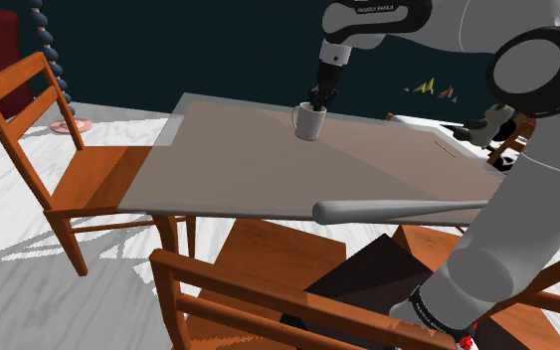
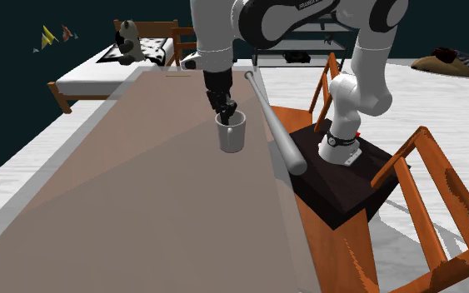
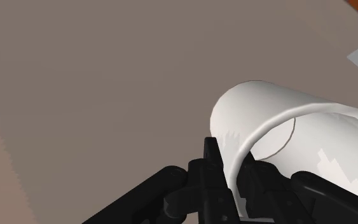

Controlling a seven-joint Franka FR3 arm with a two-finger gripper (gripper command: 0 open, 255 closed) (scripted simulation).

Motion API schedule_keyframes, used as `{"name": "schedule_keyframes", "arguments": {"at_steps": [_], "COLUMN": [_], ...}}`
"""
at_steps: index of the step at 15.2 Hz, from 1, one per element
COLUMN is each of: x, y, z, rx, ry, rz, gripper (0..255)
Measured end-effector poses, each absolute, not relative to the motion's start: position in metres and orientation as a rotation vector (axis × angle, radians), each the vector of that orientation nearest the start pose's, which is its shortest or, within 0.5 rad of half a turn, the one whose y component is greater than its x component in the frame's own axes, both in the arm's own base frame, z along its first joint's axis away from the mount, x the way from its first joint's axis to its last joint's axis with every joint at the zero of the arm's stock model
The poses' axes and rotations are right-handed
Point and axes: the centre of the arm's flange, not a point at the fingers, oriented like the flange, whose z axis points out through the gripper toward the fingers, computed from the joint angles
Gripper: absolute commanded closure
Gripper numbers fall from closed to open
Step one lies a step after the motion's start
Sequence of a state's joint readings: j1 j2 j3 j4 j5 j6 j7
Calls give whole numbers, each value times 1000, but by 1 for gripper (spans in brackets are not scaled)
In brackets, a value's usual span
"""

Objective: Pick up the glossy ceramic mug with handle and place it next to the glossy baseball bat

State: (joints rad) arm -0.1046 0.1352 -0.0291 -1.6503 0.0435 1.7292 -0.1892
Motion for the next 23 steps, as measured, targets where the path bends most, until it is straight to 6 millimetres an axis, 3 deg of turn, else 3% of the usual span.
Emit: {"name": "schedule_keyframes", "arguments": {"at_steps": [8,23], "x": [529,522], "y": [-154,-161], "z": [524,450], "rx": [-3092,-3092], "ry": [-73,-75], "rz": [75,76], "gripper": [255,255]}}
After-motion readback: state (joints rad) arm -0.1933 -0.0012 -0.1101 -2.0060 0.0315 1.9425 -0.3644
